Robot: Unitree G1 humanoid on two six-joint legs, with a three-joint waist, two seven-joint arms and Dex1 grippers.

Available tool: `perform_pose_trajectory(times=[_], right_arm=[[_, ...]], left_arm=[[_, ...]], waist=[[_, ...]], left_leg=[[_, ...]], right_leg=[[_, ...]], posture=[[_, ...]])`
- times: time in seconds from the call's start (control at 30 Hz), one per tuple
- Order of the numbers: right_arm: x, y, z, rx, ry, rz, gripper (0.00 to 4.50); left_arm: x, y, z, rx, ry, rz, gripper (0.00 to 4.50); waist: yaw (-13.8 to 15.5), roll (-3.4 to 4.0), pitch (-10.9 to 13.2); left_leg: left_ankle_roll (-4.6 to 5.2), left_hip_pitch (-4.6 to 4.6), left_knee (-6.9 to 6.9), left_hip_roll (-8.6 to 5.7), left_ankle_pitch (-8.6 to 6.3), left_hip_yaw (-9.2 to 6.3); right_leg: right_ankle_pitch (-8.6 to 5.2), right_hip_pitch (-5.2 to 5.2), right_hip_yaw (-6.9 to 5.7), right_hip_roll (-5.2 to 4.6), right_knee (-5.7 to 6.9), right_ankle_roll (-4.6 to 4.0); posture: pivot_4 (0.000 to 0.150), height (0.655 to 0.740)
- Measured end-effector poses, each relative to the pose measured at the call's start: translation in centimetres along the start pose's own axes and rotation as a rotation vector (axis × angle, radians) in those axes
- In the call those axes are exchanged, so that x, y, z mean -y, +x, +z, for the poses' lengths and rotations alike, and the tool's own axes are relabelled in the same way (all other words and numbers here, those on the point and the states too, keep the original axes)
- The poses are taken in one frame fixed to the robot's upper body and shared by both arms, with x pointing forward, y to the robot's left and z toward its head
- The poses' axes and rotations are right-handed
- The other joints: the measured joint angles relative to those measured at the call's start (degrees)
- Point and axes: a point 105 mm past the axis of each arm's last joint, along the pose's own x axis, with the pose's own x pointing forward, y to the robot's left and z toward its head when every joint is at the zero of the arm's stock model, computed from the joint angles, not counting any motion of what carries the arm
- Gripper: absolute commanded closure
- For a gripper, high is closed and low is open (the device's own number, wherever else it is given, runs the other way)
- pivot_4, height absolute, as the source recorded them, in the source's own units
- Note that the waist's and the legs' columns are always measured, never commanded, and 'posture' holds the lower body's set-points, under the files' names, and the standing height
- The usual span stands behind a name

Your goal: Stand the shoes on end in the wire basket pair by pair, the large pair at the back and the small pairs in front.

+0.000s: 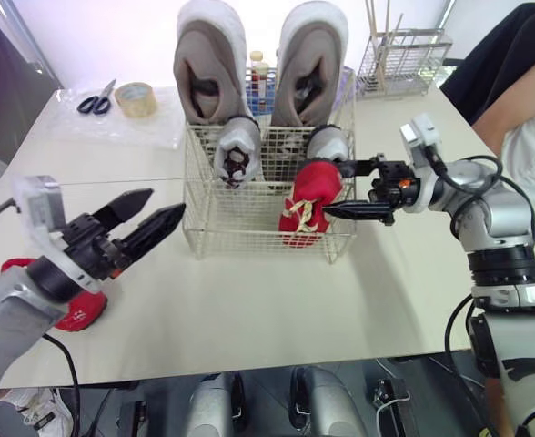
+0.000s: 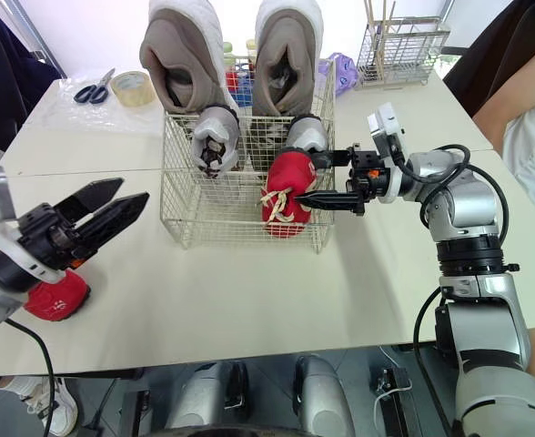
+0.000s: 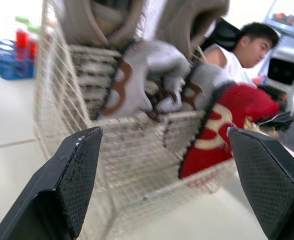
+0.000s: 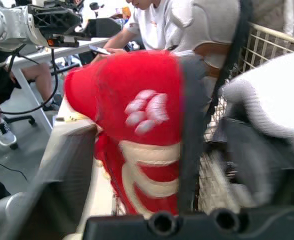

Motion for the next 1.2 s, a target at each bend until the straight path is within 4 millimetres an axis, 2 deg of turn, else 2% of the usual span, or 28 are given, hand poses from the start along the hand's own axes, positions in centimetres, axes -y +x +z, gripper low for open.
perform_pose_trajectory(times=[0.2,0.3,0.47,0.6,0.7,0.73,0.77,0.83,0.9,0.93,1.03,1.07,1.13,1.2], right_arm=[[-0.3,-0.8,0.7,-0.056,-0.015,-0.018,0.2],[-1.0,-1.9,2.3,-0.071,-0.006,-0.03,0.2],[-3.2,-2.7,9.2,0.027,-0.112,-0.01,0.2],[-3.5,-3.4,11.8,0.042,-0.126,-0.005,0.2],[-4.2,-3.0,16.1,0.141,-0.085,0.086,0.2],[-4.8,-2.4,18.0,0.21,-0.114,0.14,0.09],[-5.4,-1.7,18.9,0.243,-0.138,0.19,0.09],[-6.1,0.3,18.4,0.254,-0.15,0.301,0.03],[-6.0,2.1,16.3,0.225,-0.088,0.376,0.03],[-5.8,2.3,15.8,0.218,-0.064,0.377,0.03],[-7.4,4.3,13.2,0.137,-0.091,0.573,0.03],[-7.6,4.8,12.5,0.127,-0.089,0.612,0.03],[-7.9,5.3,11.5,0.129,-0.082,0.658,0.03],[-8.3,5.6,11.5,0.146,-0.089,0.697,0.03]], left_arm=[[-0.1,-0.2,-0.2,-0.011,-0.008,-0.005,0.34],[-0.4,-0.5,-0.8,-0.03,-0.023,0.017,0.34],[-0.2,-0.6,-1.7,-0.055,-0.065,0.022,0.34],[-0.3,-1.0,-2.2,-0.073,-0.095,0.025,0.34],[-2.3,-1.5,-1.2,-0.038,-0.064,0.127,0.34],[-3.5,-1.8,-0.9,-0.029,-0.053,0.193,0.34],[-4.3,-2.0,-0.7,-0.027,-0.046,0.241,0.34],[-5.9,-3.0,0.3,-0.003,-0.028,0.354,0.17],[-6.8,-4.0,1.8,0.044,-0.002,0.426,0.17],[-6.9,-4.3,2.1,0.054,0.005,0.443,0.17],[-8.2,-12.3,4.6,0.087,0.033,0.755,0.17],[-8.1,-15.0,4.2,0.065,0.018,0.851,0.17],[-7.5,-19.6,1.6,-0.028,-0.08,1.009,0.17],[-6.2,-22.4,-0.4,-0.091,-0.181,1.066,0.17]], waist=[[0.21,0.02,0.01],[0.27,0.03,0.02],[0.08,0.03,0.02],[0.03,0.09,0.05],[-0.1,0.23,0.12],[-0.28,0.2,0.08],[-0.29,0.15,0.04],[-0.47,-0.11,-0.11],[-0.24,-0.08,-0.08],[0.31,0.0,-0.03],[-0.75,-0.28,-0.12],[-1.27,-0.27,-0.11],[-1.93,-0.27,-0.1],[-1.67,-0.36,-0.1]], left_leg=[[0.0,-0.03,0.0,-0.02,0.0,0.0],[0.02,-0.06,0.0,-0.04,-0.01,0.0],[0.02,-0.04,-0.03,0.03,-0.03,-0.06],[0.29,-0.05,-0.02,-0.01,-0.19,-0.01],[0.32,-0.05,-0.04,0.03,-0.19,0.01],[0.32,-0.02,-0.07,0.09,-0.19,0.0],[0.31,-0.02,-0.1,0.13,-0.19,-0.02],[0.27,-0.02,-0.13,0.21,-0.18,-0.04],[0.01,-0.09,-0.09,0.13,-0.02,0.01],[0.04,-0.16,-0.06,-0.03,-0.02,0.01],[0.26,-0.13,-0.03,-0.04,-0.17,0.16],[0.29,-0.14,-0.04,-0.09,-0.19,0.18],[0.35,-0.14,-0.03,-0.13,-0.24,0.3],[0.3,-0.13,-0.02,-0.09,-0.25,0.23]], right_leg=[[0.0,-0.03,0.0,-0.04,0.0,0.0],[0.0,-0.05,0.01,-0.07,-0.01,0.0],[-0.01,-0.06,0.04,-0.12,-0.01,-0.02],[0.0,-0.09,0.05,-0.2,-0.02,-0.04],[0.02,-0.17,0.05,-0.18,0.0,-0.17],[0.04,-0.15,0.05,-0.11,0.0,-0.16],[0.04,-0.15,0.05,-0.08,0.0,-0.17],[0.06,-0.14,0.05,-0.02,0.02,-0.19],[0.08,-0.17,0.03,-0.14,0.02,-0.18],[0.08,-0.18,-0.03,-0.31,0.02,-0.18],[0.04,-0.13,-0.01,-0.42,-0.16,-0.07],[0.01,-0.14,0.0,-0.48,-0.15,-0.03],[-0.04,-0.19,-0.01,-0.54,-0.12,0.04],[-0.05,-0.21,-0.11,-0.53,-0.08,0.01]], posture=[[0.15,0.74],[0.15,0.74],[0.15,0.74],[0.15,0.74],[0.15,0.74],[0.15,0.74],[0.15,0.74],[0.15,0.74],[0.15,0.74],[0.15,0.74],[0.15,0.74],[0.15,0.74],[0.15,0.74],[0.15,0.74]])
